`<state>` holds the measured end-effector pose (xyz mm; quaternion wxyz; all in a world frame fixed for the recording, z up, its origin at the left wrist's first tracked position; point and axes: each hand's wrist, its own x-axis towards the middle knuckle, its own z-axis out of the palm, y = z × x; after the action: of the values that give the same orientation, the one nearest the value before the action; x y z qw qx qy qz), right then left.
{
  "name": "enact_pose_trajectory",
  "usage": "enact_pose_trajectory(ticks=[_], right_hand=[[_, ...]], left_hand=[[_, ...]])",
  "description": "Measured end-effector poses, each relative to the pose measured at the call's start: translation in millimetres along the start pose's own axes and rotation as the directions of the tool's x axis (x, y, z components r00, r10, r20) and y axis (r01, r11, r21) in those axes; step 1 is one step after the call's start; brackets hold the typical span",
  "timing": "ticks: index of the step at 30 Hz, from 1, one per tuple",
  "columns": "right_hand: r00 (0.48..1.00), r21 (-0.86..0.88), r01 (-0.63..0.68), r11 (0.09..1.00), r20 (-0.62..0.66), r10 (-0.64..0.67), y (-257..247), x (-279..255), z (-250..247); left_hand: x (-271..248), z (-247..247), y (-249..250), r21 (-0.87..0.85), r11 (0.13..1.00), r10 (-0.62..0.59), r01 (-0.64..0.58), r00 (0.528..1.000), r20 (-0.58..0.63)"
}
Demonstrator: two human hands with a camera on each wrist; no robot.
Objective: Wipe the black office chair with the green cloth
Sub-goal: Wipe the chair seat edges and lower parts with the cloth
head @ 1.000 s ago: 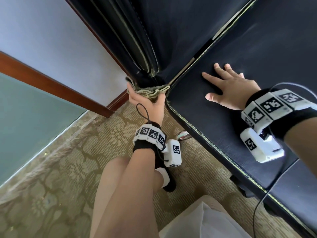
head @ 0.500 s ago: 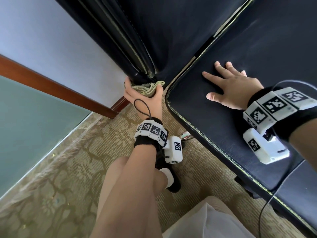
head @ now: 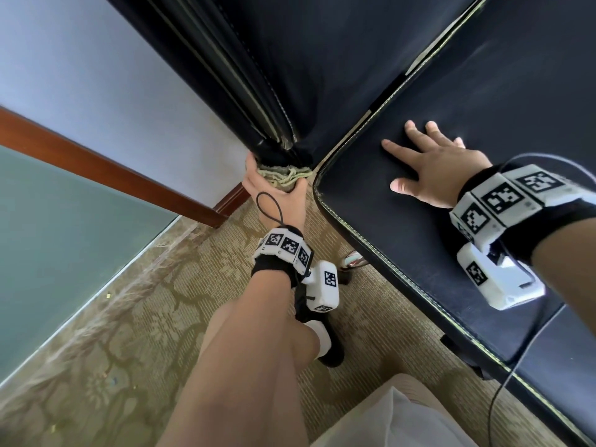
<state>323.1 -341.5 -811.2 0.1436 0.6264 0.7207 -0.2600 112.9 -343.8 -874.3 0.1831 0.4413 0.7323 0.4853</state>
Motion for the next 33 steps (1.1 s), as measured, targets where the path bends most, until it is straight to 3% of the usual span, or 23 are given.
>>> enact_pose_trajectory(ticks=[10, 15, 19, 26, 29, 33], right_hand=[[1.000, 0.014, 0.002, 1.000, 0.000, -0.002, 0.2, -6.2, -1.7], [1.000, 0.036, -0.018, 0.999, 0.007, 0.018, -1.3, -10.5, -4.1], [1.000, 0.037, -0.019, 0.999, 0.005, 0.019, -1.0, -10.1, -4.2], [1.000, 0.035, -0.008, 0.999, -0.007, 0.008, 1.6, -5.7, -1.1], [1.000, 0.024, -0.005, 1.000, -0.009, 0.005, 1.9, -6.5, -0.8], [1.000, 0.023, -0.002, 1.000, -0.007, 0.002, 1.9, -6.2, -0.4]], left_hand=[[0.7, -6.3, 10.2, 0.001, 0.999, -0.035, 0.035, 0.999, 0.010], [1.5, 7.0, 12.3, -0.046, 0.994, -0.102, 0.098, 0.990, -0.097], [1.5, 12.6, 7.1, -0.058, 0.997, -0.052, 0.045, 0.990, -0.133], [-4.8, 7.1, -13.5, 0.040, 0.997, -0.067, 0.067, 0.998, -0.010], [-10.5, 2.2, -10.0, -0.047, 0.999, 0.012, -0.016, 0.996, -0.083], [-10.2, 3.3, 2.1, -0.144, 0.989, 0.010, -0.038, 0.982, -0.187]])
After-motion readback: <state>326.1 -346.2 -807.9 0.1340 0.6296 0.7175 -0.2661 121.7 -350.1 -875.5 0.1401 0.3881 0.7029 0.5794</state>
